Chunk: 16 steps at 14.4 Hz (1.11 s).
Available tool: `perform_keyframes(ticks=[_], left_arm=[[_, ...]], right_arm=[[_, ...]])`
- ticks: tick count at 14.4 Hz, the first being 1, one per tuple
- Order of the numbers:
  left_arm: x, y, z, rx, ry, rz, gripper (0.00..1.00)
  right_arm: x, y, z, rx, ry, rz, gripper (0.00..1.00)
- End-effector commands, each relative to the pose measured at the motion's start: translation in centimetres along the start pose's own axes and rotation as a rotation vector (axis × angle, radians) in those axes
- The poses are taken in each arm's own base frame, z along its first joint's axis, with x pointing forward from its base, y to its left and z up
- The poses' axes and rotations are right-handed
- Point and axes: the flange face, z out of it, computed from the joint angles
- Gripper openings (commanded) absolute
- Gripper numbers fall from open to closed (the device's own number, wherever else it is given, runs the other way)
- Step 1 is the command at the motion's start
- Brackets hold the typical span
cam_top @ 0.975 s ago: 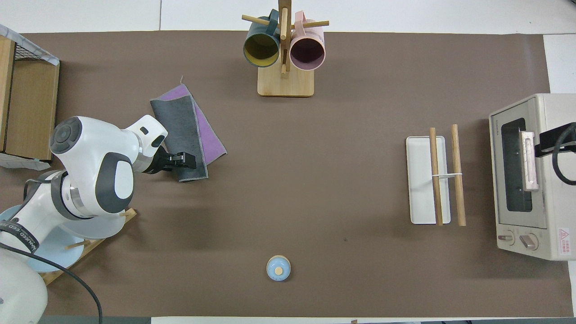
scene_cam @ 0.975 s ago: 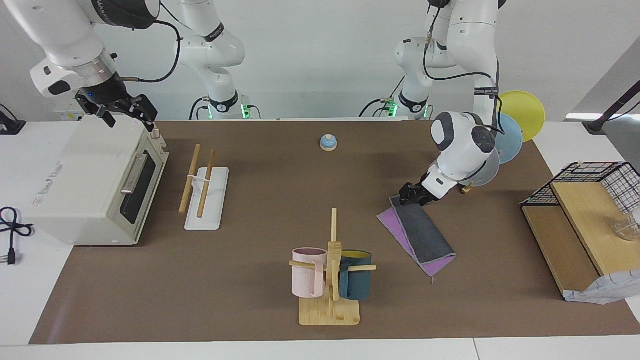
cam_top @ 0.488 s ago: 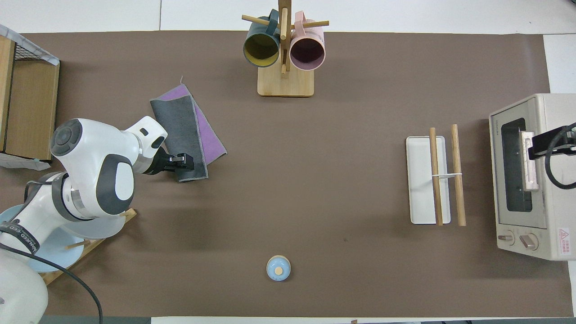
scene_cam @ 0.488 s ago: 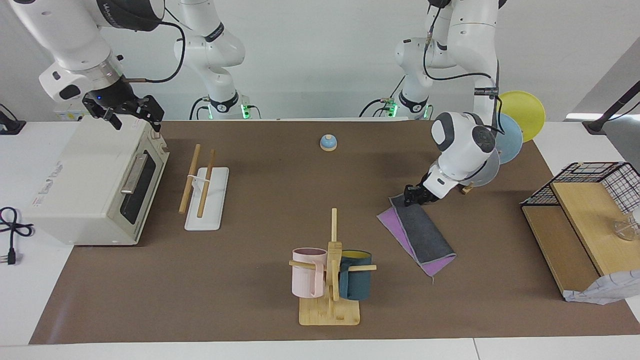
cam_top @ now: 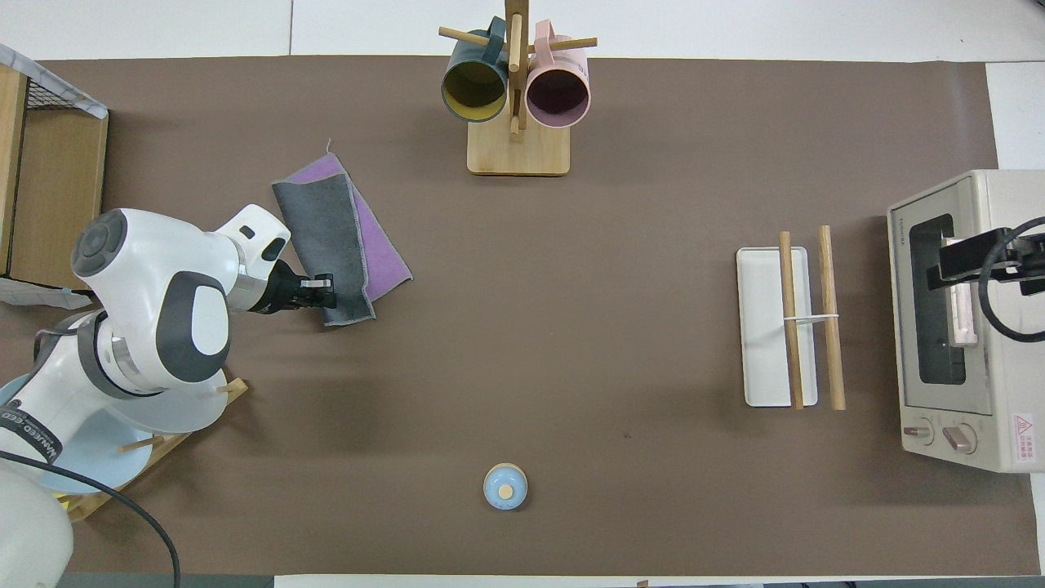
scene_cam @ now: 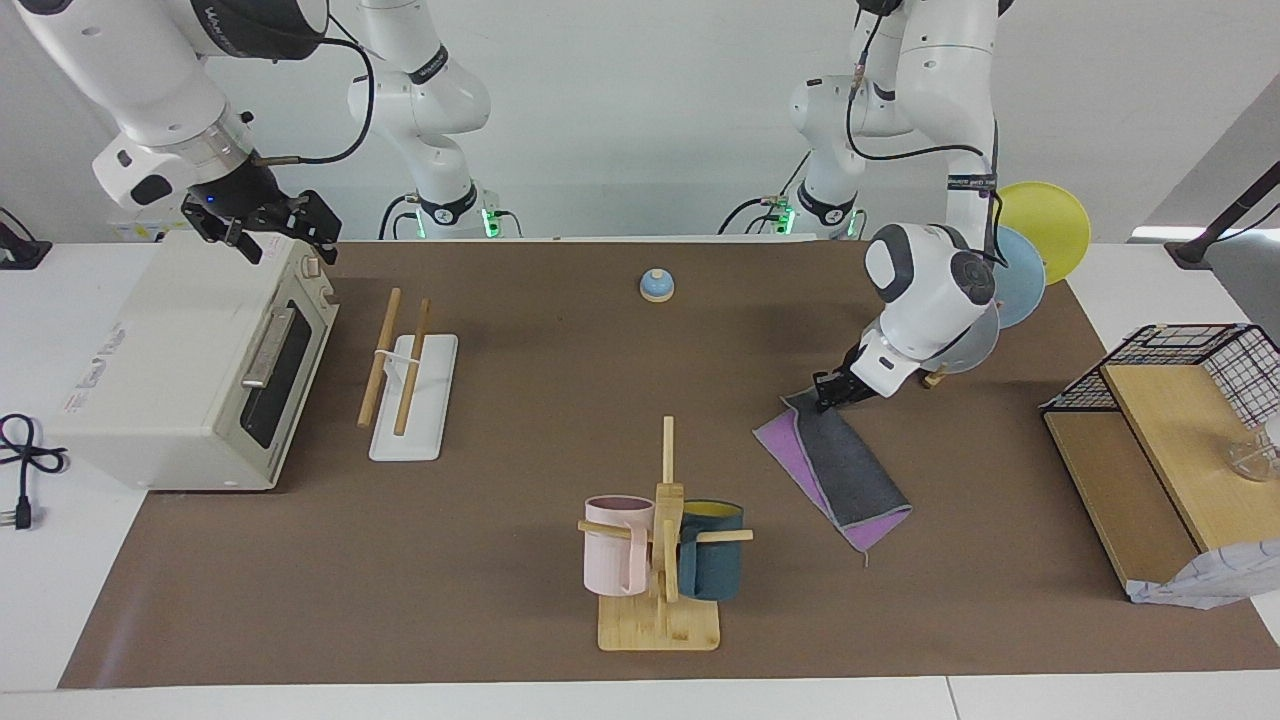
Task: Fold towel and hang on rack
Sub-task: 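Carry the folded towel up with the left gripper while the right gripper approaches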
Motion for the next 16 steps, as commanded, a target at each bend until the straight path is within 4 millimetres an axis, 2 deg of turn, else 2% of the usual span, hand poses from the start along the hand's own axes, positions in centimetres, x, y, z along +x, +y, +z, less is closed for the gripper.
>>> perform_keyframes(ticks=[1,4,5,9,11,14,15,16], left_arm=[[0.5,3.3,-5.2,-0.037,-0.014,-0.146,0.0],[-0.9,7.2,-9.3,-0.052,-0.01,-0.359,0.0],[-1.6,8.5,-10.8,-0.059,-0.003,-0.445,0.0],[-6.1,15.3,-15.8,-0.115,0.037,-0.799,0.0],[-7.9,19.1,-17.4,-0.163,0.021,-0.942,0.0],[-10.0,22.7,-17.1,-0.192,-0.02,-1.105,0.0],[-11.1,23.9,-17.4,-0.212,-0.045,-1.129,0.0],[-12.2,24.9,-17.3,-0.218,-0.072,-1.154,0.0]], right_arm=[[-0.6,-1.2,0.4,0.098,0.022,0.157,1.0],[-0.9,-3.1,1.5,0.271,0.015,0.361,1.0],[-1.1,-4.4,2.4,0.322,0.005,0.429,1.0],[-1.8,-11.1,5.7,0.511,-0.052,0.763,1.0],[-2.1,-14.4,6.8,0.632,-0.103,0.977,1.0],[-2.4,-19.4,7.9,0.708,-0.161,1.147,1.0],[-2.5,-21.2,8.8,0.711,-0.177,1.156,1.0],[-3.4,-24.3,9.5,0.714,-0.169,1.119,1.0]])
